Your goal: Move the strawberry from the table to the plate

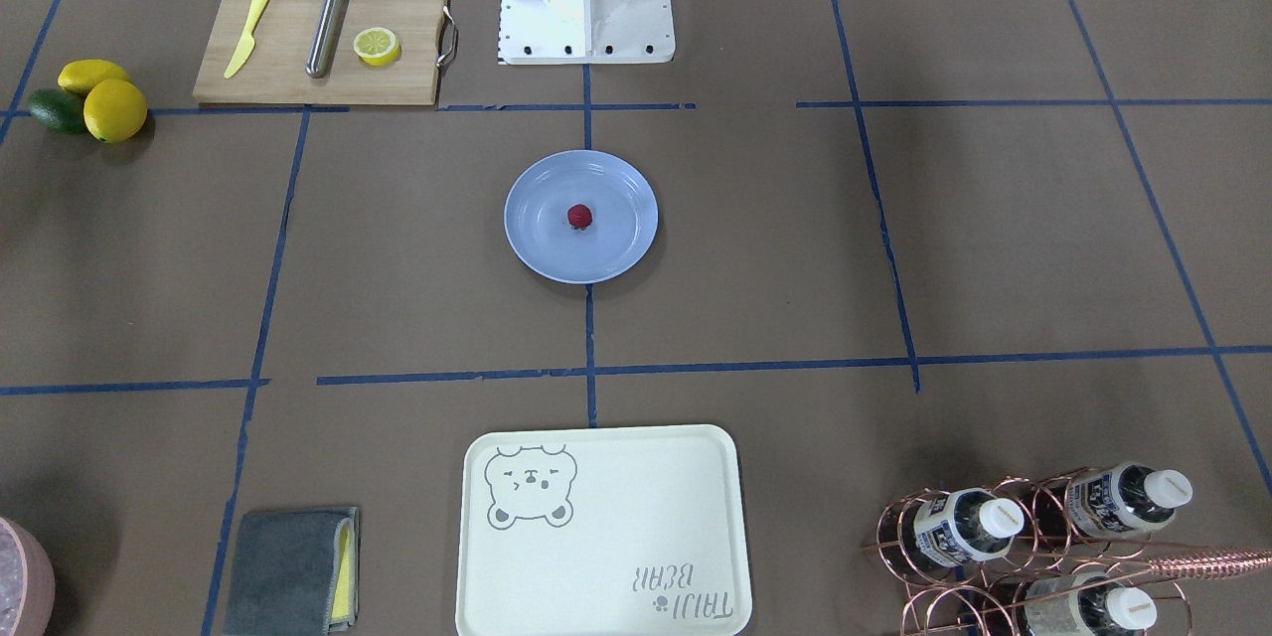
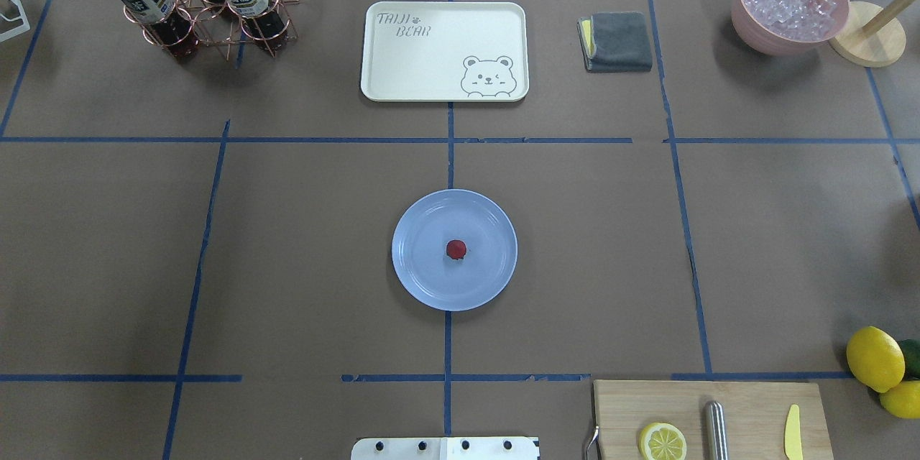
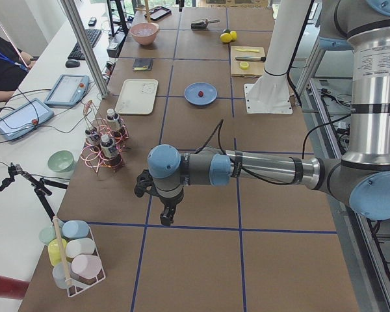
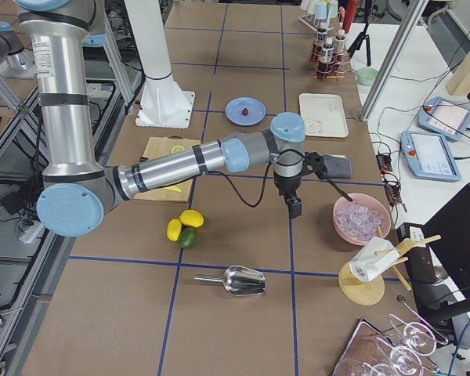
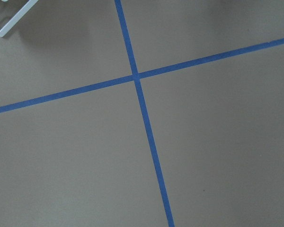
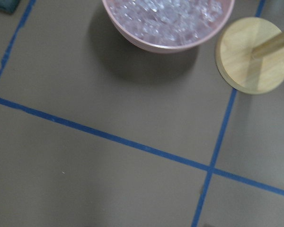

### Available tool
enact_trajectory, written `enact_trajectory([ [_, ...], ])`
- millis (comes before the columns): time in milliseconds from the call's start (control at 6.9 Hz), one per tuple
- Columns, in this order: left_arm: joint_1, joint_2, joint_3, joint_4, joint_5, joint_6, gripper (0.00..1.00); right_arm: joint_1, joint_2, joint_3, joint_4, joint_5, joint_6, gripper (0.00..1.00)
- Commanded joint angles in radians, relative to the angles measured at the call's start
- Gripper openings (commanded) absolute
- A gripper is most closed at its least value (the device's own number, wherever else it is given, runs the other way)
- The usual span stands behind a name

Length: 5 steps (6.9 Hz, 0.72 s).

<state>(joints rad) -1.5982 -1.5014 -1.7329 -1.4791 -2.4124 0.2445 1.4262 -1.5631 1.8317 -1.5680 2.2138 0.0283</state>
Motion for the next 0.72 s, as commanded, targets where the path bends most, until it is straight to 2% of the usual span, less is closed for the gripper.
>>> enact_trajectory([
  [0,-0.011,0.004,-0.011,-0.004,-0.008,-0.004,1.00,0.112,-0.164,0.004,0.008,0.059,-0.019,1.00],
  [290,-0.012,0.004,-0.014,-0.004,0.004,-0.001,1.00,0.117,-0.190,0.001,0.008,0.148,-0.021,1.00],
  [580,-0.012,0.015,-0.025,-0.004,0.004,0.002,1.00,0.117,-0.193,0.001,0.008,0.142,-0.014,1.00],
])
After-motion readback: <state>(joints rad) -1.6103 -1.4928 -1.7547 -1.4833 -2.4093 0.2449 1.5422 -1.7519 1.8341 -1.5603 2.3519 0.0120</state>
